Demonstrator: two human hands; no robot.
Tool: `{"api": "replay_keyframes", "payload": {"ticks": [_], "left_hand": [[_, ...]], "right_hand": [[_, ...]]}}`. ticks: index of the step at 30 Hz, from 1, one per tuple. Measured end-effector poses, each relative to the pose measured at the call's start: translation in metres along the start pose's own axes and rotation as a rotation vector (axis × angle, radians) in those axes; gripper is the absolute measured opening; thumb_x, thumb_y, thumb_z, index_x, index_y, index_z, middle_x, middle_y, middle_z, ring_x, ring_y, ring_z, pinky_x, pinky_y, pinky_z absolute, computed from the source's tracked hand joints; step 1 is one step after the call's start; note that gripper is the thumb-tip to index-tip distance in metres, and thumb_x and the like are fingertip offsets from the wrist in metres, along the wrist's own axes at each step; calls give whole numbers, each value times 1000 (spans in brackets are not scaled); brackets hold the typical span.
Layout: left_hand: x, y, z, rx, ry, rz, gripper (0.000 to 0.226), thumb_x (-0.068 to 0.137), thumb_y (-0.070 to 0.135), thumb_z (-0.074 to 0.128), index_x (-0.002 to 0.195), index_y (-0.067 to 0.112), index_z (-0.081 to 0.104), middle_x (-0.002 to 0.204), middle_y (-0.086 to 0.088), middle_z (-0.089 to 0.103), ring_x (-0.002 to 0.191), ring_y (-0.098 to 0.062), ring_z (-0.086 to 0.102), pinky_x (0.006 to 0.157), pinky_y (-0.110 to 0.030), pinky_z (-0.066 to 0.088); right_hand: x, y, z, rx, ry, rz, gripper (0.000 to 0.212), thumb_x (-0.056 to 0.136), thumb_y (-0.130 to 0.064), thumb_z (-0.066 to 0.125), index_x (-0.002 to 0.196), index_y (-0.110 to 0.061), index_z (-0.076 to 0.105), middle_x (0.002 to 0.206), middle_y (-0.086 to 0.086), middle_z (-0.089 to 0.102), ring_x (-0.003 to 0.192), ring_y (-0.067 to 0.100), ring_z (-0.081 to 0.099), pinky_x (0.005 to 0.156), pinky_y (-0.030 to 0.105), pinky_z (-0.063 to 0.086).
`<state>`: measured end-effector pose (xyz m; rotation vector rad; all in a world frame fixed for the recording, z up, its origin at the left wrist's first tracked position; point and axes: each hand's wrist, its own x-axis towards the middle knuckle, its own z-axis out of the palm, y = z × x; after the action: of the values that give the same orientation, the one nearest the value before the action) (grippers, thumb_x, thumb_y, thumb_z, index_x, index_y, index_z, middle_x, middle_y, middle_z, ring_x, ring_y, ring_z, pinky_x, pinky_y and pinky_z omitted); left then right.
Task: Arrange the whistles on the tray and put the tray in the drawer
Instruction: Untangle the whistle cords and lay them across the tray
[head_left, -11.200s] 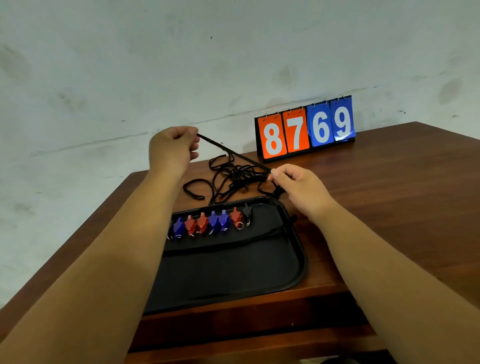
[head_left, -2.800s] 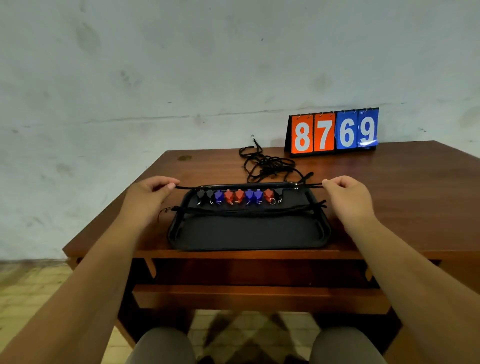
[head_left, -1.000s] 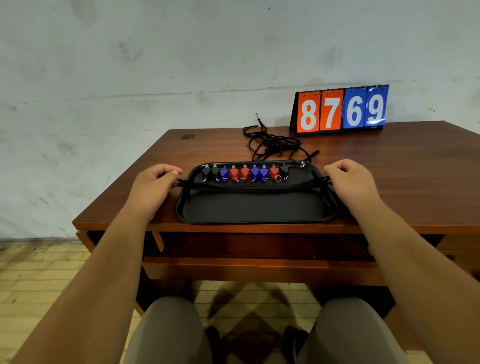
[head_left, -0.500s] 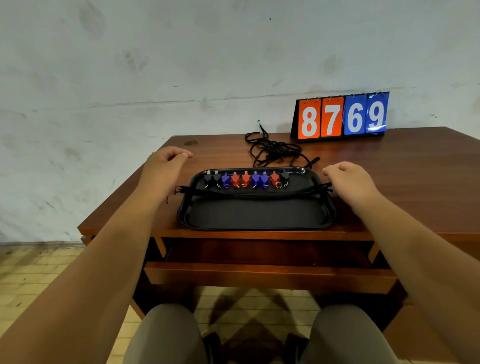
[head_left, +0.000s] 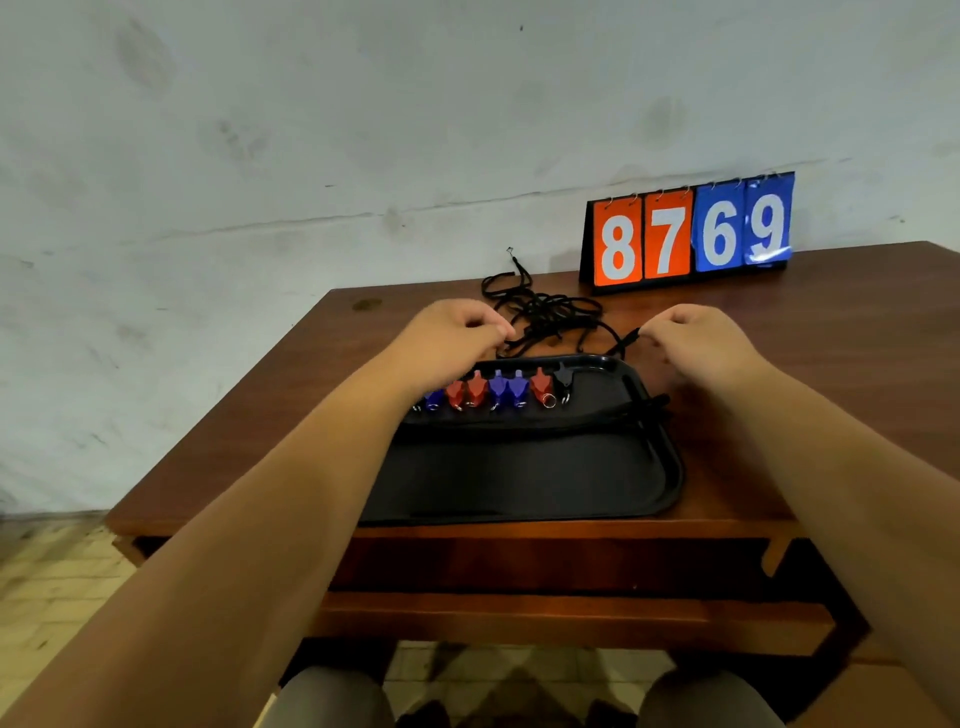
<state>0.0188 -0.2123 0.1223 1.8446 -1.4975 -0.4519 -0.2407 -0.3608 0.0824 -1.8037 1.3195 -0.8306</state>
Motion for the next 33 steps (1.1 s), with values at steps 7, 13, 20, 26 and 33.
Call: {"api": "replay_keyframes", "payload": {"ticks": [7,13,20,26,33], "left_hand": [[58,8,26,136,-82,63,21,108,30,60,110,38,80,121,22,70,109,5,62,88,-16,42],[95,6,47,283,-197,120,21,109,24,60,116,33,78,121,18,68,102,-3,65,89,-26,46],[129,13,77,446,-330,178,30,106,12,66,124,35,76,127,11,70,117,-10,62,99,-29,44],[144,15,90,485,-407,139,16,100,18,76,109,31,77,115,8,72,110,-15,67,95,-33,54],[139,19,94,390,-258,162,2,107,26,68,107,27,70,109,11,59,100,-11,58,88,-28,40]], "right_hand": [[41,5,7,196,-17,74,18,103,-31,64,105,-21,79,111,10,77,99,22,70,97,45,59],[54,30,22,195,13,48,22,100,-36,64,96,-22,81,101,7,79,90,22,69,94,47,61],[56,34,20,136,-9,-14,21,103,-35,64,94,-26,81,95,3,78,90,20,69,88,43,61],[60,37,20,108,-17,-64,21,101,-36,64,91,-27,81,89,-3,75,85,17,66,77,38,56],[59,38,17,173,13,-79,13,102,-34,65,98,-32,78,89,-3,73,84,16,66,79,37,57]]}}
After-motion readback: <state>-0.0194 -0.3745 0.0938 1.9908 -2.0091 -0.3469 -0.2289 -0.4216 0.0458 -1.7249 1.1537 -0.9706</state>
